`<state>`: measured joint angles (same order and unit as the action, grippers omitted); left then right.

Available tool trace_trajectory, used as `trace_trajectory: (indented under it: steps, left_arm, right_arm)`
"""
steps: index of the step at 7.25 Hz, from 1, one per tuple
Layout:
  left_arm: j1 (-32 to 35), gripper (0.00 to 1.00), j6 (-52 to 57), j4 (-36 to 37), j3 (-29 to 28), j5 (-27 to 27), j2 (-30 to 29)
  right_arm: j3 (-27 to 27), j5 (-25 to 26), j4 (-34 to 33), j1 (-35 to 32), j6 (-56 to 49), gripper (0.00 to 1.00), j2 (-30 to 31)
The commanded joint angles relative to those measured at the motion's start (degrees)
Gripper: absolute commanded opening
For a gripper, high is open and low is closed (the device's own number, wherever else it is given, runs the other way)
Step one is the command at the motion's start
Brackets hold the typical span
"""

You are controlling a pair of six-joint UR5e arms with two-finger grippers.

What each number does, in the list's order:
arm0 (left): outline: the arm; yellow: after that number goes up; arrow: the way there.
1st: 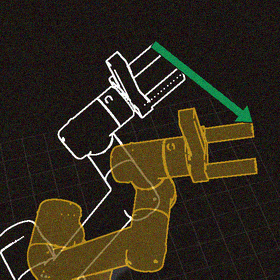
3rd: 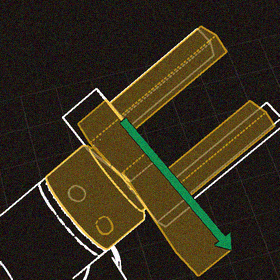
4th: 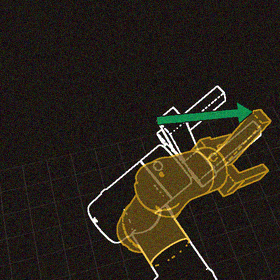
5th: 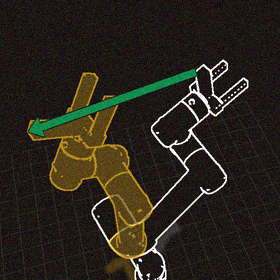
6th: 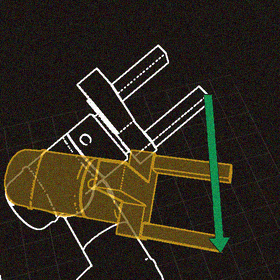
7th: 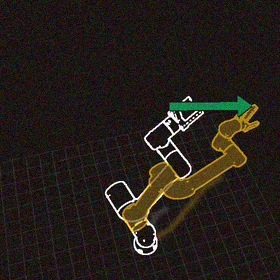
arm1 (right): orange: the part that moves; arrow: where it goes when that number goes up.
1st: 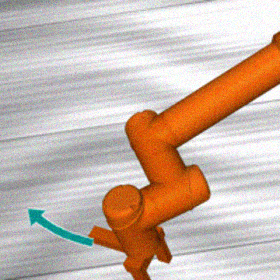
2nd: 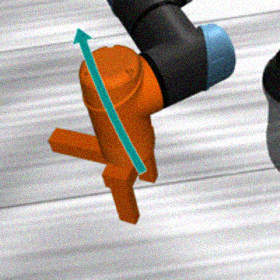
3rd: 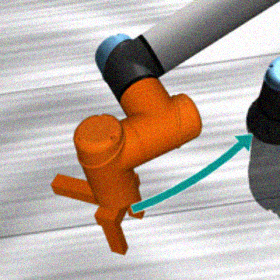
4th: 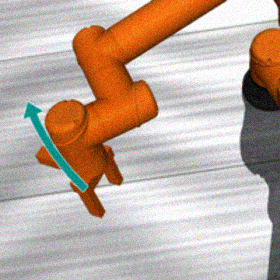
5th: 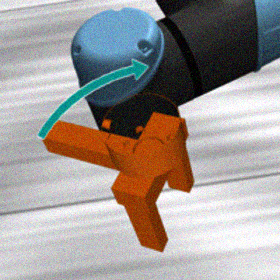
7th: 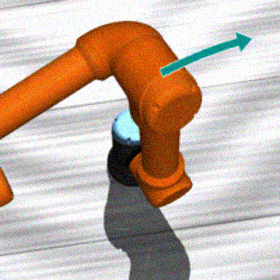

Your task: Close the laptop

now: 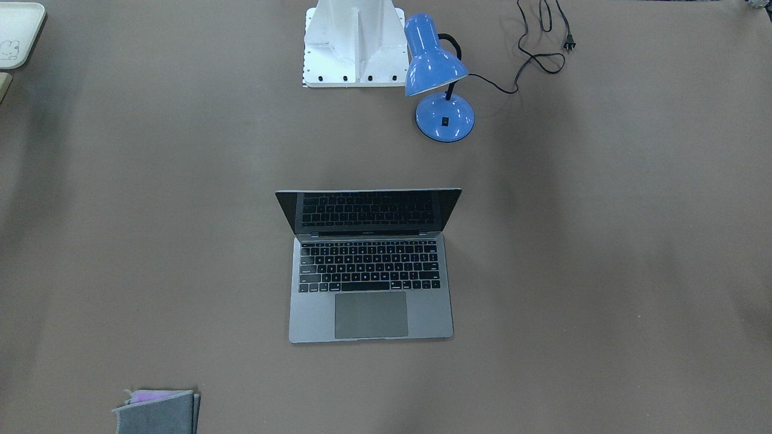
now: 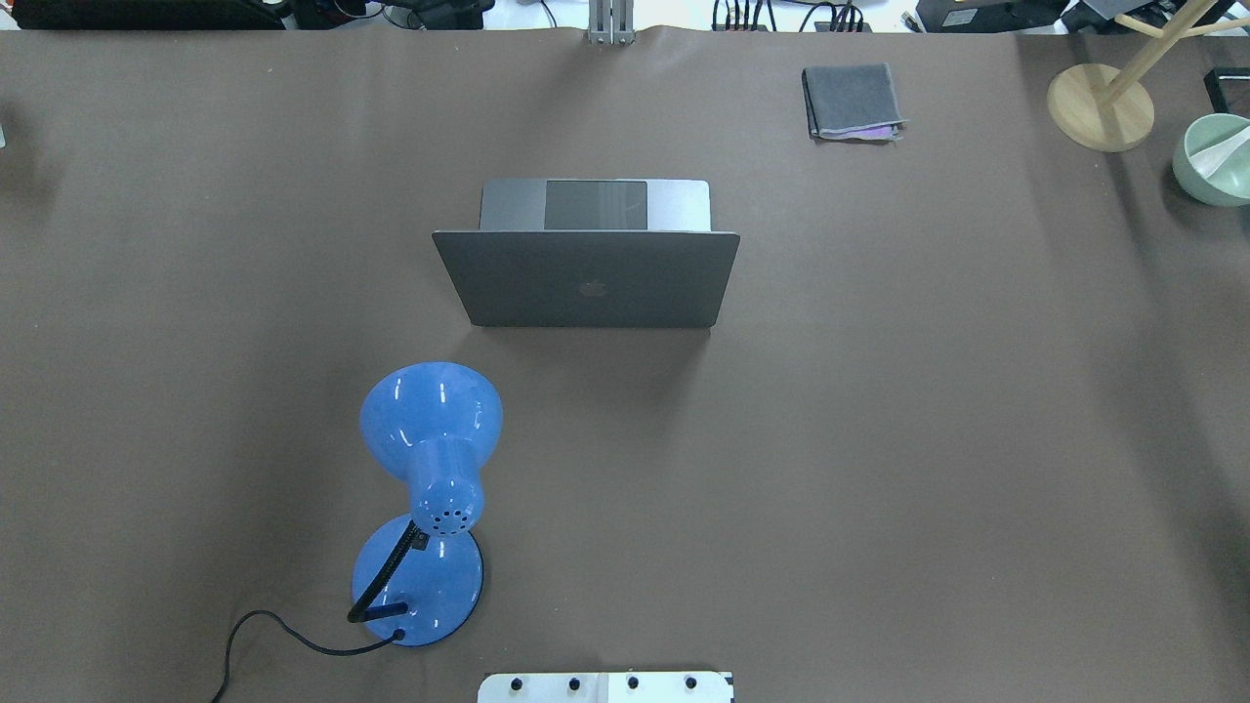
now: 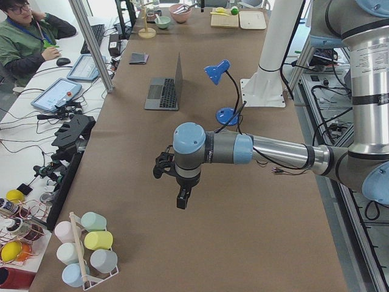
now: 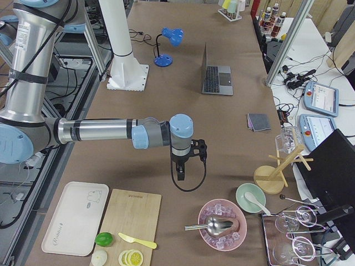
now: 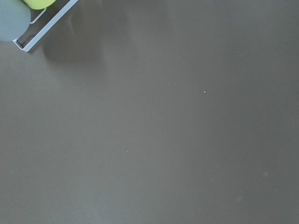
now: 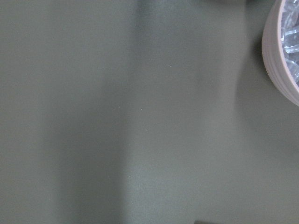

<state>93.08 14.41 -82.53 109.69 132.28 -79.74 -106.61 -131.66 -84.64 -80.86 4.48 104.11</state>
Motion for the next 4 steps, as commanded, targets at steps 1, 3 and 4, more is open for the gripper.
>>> trace_trajectory:
  steps: [1, 3, 4]
  left_arm:
    - [0.0, 0.98, 0.1, 0.0, 0.8, 0.0, 0.0]
    - [-0.1, 0.98, 0.1, 0.0, 0.9, 0.0, -0.1]
    - [-0.1, 0.98, 0.1, 0.0, 1.2, 0.0, -0.1]
  right_arm:
    - [0.1, 0.3, 0.0, 0.0, 0.0, 1.0, 0.0]
    - [-0.5, 0.0, 0.1, 0.0, 0.0, 1.0, -0.5]
    - [-1.9, 0.3, 0.2, 0.0, -0.1, 1.0, -0.5]
